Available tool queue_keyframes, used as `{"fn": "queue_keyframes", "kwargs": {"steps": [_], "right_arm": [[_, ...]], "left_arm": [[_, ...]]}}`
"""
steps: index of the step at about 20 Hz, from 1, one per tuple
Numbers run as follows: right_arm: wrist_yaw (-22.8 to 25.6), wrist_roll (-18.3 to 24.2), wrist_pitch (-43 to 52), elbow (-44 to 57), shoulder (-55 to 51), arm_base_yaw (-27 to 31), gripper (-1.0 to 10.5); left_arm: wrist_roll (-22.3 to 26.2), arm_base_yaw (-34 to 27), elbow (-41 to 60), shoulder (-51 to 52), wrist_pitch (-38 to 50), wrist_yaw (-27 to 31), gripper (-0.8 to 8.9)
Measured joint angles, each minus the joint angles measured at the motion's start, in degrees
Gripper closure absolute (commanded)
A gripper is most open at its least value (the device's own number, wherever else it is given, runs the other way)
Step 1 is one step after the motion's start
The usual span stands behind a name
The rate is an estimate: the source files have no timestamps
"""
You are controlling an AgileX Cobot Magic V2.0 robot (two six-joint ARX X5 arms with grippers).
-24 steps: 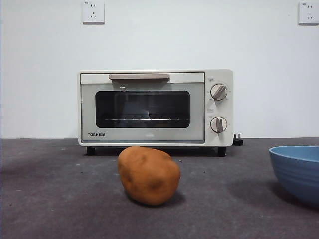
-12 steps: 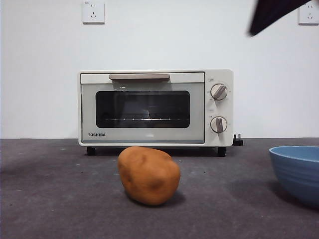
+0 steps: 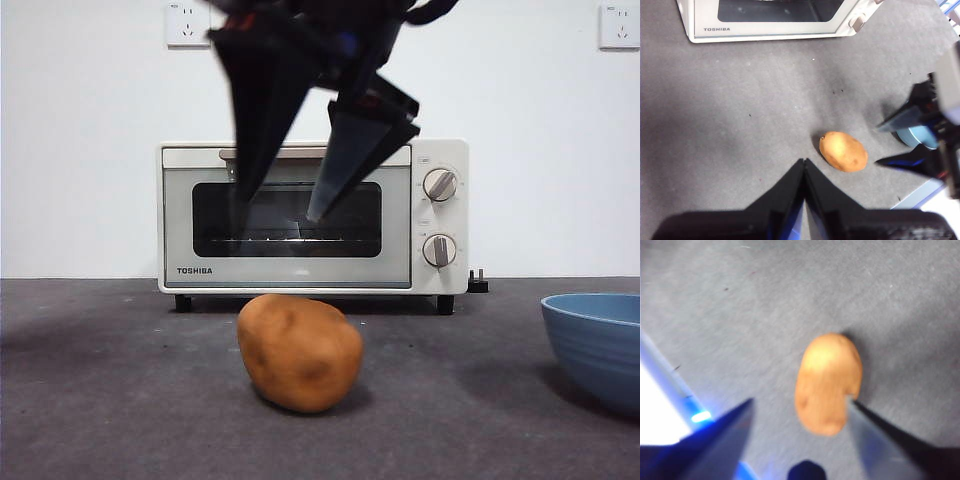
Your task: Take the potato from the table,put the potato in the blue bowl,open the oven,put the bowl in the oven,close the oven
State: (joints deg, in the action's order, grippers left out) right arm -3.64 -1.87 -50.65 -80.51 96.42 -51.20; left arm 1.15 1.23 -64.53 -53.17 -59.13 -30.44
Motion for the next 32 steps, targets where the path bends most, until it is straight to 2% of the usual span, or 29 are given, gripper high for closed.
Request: {"fn": "queue_keyframes", "kwargs": {"steps": [6,15,17,18,20,25,29,32], "right_arm": [[1.62,-0.33,1.38,-0.81,3.69,0.04,2.5],[0.96,0.24,0.98,-0.92,14.1,0.04,2.7],[-0.42,0.24,0.26,-0.92,15.47,0.04,5.3],[-0.52,0.24,-0.04,-0.92,15.61,0.04,7.2],[-0.63,-0.04,0.04,-0.92,15.58,0.04,9.7],[-0.63,-0.52,-0.28,-0.96,15.47,0.24,9.5],[0.39,-0.57,-9.81,-3.93,13.27,0.26,9.5],[3.96,-0.7,-15.08,-6.38,7.61,0.26,9.5]], "left_arm": [[0.35,0.0,0.0,-0.28,0.0,0.0,8.19],[1.46,0.0,0.0,-0.28,-1.75,0.02,8.19],[1.49,0.0,0.0,-0.28,-1.75,0.0,8.19],[1.49,0.0,0.0,-0.28,-1.73,0.02,8.19],[1.66,0.0,0.0,-0.28,-1.73,0.02,8.19],[1.86,0.0,0.0,-0.28,-1.75,0.0,8.19],[1.95,0.0,0.0,-0.28,-2.01,0.02,8.19],[2.75,0.0,0.0,-0.28,-2.95,0.04,8.19]]}}
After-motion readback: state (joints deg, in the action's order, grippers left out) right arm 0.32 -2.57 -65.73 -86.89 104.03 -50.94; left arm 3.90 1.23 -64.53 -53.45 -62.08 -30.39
